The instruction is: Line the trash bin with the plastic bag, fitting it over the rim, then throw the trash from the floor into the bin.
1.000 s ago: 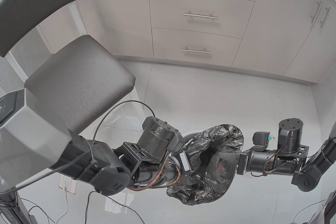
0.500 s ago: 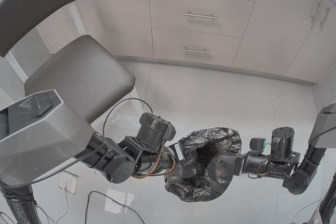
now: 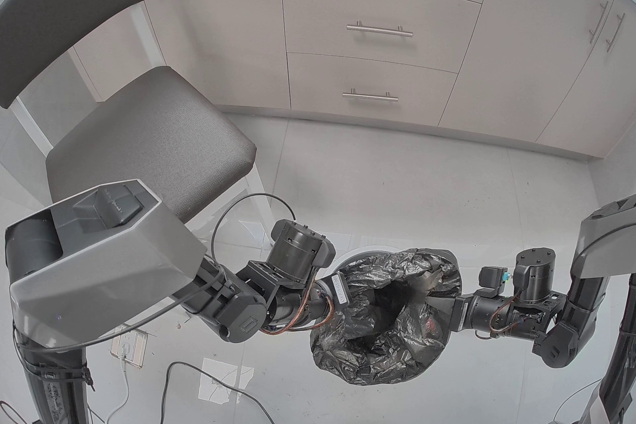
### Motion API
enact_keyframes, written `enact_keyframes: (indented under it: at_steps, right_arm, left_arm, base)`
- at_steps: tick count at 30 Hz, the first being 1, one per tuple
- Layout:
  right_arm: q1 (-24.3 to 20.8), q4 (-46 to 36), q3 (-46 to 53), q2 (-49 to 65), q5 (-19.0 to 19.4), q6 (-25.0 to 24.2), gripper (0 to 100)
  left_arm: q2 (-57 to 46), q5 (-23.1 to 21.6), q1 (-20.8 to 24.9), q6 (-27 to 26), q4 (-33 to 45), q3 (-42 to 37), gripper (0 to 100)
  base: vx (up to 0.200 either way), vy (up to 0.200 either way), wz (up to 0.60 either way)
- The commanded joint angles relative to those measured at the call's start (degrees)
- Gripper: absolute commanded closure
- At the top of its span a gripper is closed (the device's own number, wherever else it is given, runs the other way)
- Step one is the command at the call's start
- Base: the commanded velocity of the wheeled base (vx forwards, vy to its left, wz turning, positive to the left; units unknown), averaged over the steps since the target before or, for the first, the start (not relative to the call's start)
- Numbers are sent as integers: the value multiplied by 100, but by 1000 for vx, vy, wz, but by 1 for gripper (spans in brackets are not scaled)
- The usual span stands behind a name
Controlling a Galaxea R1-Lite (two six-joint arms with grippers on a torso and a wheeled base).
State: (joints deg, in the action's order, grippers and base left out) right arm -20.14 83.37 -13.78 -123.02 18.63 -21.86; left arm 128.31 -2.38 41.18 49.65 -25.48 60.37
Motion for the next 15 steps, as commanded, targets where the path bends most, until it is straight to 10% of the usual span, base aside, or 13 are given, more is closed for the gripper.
enact_keyframes:
  at_steps: [1,15]
  right_arm:
    - [89,329,-20,-592,-105,15,100]
    - [502,584,-204,-1172,-140,208,100]
  left_arm:
    - [248,0,-172,-210,-71,72,100]
    - [749,-8,-374,-562,-660,291,100]
  base:
    - [0,0,0]
    - [0,0,0]
